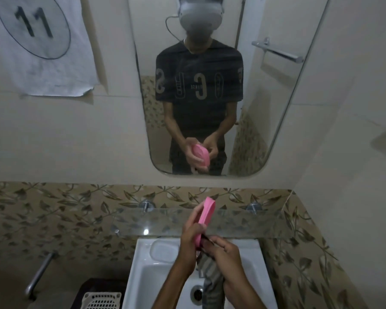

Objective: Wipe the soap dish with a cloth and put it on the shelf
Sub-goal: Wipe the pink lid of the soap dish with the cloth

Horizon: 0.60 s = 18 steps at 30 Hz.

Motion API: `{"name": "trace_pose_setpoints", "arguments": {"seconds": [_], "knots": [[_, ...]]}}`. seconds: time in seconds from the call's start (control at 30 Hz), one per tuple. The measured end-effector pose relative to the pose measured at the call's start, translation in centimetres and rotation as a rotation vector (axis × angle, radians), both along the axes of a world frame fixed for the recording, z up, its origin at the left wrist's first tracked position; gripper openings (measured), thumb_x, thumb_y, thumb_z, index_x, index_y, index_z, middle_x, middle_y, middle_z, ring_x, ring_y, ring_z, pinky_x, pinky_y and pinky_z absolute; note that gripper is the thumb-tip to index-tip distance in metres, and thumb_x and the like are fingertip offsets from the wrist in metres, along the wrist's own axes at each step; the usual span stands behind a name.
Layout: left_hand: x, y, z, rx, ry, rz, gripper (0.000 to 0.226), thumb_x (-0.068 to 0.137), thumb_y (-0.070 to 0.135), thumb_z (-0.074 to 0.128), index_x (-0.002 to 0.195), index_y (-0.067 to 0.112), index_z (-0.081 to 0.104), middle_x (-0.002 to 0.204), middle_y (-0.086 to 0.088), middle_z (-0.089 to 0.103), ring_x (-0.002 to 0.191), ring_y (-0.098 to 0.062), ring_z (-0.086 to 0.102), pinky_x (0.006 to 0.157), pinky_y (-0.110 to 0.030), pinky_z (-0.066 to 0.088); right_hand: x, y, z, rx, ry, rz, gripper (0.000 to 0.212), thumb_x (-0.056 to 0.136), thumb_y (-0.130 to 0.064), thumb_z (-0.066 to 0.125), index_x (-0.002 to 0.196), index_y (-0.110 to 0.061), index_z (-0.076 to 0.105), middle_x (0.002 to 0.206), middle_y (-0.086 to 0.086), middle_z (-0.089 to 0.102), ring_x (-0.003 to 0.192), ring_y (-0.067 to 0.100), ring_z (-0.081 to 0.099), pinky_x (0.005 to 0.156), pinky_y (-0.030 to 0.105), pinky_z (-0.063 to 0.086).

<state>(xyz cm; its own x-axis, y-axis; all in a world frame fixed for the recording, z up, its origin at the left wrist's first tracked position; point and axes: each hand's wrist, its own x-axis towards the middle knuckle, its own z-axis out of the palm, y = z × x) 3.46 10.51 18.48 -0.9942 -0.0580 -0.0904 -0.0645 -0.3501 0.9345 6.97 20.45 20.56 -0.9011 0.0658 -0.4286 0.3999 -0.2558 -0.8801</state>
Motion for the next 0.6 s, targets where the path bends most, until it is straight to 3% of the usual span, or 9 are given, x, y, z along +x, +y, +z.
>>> {"name": "trace_pose_setpoints", "arguments": {"seconds": [0.1, 0.2, 0.3, 0.4, 0.5, 0.6], "knots": [[-0.3, -0.1, 1.0, -0.236, 0.071, -0.181, 0.064, 0.072, 0.04, 0.057, 0.133, 0.059, 0.058, 0.136, 0.035, 0.059, 0.124, 0.008, 0.055, 0.089, -0.016, 0.051, -0.1, 0.0, 0.3, -0.043, -0.047, -0.047, 0.011, 0.089, -0.001, 0.075, 0.081, -0.003, 0.083, 0.079, 0.022, 0.077, 0.06, 0.028, 0.067, 0.053, 0.03, 0.058], [-0.4, 0.0, 1.9, -0.325, 0.054, -0.276, 0.066, 0.075, 0.039, 0.053, 0.132, 0.072, 0.046, 0.136, 0.041, 0.05, 0.113, 0.014, 0.055, 0.084, -0.014, 0.051, -0.4, 0.2, 0.3, -0.01, -0.016, -0.074, 0.02, 0.089, 0.0, 0.074, 0.074, -0.009, 0.084, 0.076, 0.02, 0.076, 0.052, 0.021, 0.068, 0.049, 0.026, 0.058], [-0.3, 0.2, 2.7, -0.295, 0.019, -0.245, 0.069, 0.075, 0.029, 0.053, 0.138, 0.054, 0.04, 0.141, 0.012, 0.051, 0.111, -0.001, 0.06, 0.08, -0.019, 0.054, -0.9, 0.5, 0.1, 0.099, 0.088, -0.092, 0.018, 0.09, -0.009, 0.076, 0.077, -0.017, 0.085, 0.076, 0.009, 0.079, 0.056, 0.015, 0.069, 0.051, 0.021, 0.057], [-0.1, -0.9, 2.9, 0.027, -0.043, -0.237, 0.073, 0.071, 0.017, 0.056, 0.144, 0.014, 0.053, 0.138, -0.02, 0.063, 0.127, -0.037, 0.06, 0.091, -0.034, 0.057, -0.8, 1.0, -0.3, 0.52, 0.35, -0.061, 0.016, 0.091, -0.013, 0.076, 0.093, -0.028, 0.082, 0.083, -0.012, 0.08, 0.069, 0.001, 0.073, 0.06, 0.015, 0.056], [0.4, -1.6, 4.0, 0.225, -0.1, -0.215, 0.068, 0.067, 0.013, 0.054, 0.131, -0.007, 0.062, 0.132, -0.028, 0.067, 0.132, -0.045, 0.057, 0.096, -0.042, 0.056, -0.8, 1.7, -0.4, 0.988, 0.652, 0.003, 0.029, 0.087, -0.006, 0.075, 0.107, -0.026, 0.079, 0.098, -0.013, 0.076, 0.082, 0.005, 0.07, 0.071, 0.022, 0.06], [0.5, -0.8, 4.6, 0.203, -0.117, -0.076, 0.062, 0.071, 0.019, 0.057, 0.126, -0.007, 0.066, 0.125, -0.03, 0.07, 0.123, -0.044, 0.063, 0.094, -0.044, 0.055, -0.5, 1.4, -0.1, 1.042, 0.733, 0.069, 0.025, 0.088, -0.008, 0.073, 0.107, -0.024, 0.077, 0.102, -0.008, 0.064, 0.08, 0.002, 0.061, 0.069, 0.017, 0.057]]}}
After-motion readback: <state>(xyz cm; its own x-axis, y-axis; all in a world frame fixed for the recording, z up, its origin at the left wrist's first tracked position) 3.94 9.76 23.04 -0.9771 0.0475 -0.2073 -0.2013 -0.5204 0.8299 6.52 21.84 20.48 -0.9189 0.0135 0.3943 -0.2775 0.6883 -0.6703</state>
